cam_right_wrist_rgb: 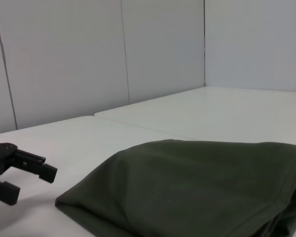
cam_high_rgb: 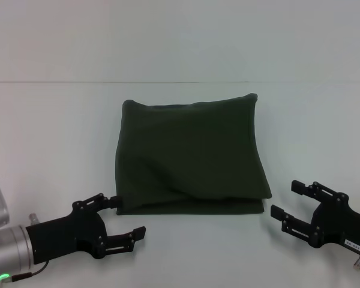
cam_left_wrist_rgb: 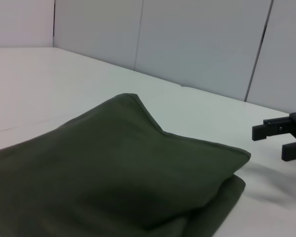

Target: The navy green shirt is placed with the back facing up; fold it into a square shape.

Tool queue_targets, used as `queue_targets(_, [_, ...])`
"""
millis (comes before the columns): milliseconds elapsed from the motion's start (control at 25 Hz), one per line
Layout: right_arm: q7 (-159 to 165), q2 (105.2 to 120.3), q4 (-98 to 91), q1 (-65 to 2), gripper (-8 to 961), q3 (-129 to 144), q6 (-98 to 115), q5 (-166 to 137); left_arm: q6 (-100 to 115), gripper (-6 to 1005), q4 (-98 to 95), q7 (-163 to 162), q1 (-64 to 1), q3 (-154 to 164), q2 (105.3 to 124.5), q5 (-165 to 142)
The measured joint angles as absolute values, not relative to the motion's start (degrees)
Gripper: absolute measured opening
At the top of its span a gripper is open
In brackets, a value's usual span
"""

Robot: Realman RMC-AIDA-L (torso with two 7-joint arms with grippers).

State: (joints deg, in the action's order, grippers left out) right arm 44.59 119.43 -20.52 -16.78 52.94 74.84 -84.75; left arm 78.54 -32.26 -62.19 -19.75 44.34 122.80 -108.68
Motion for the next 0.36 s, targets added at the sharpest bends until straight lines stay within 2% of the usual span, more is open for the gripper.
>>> queue_targets(360, [44.66,119.53,-19.91,-16.97,770,53.17,74.66,-84.82,79.36,905,-32.57,-62.49,-19.78,43.66,122.73,-108.39])
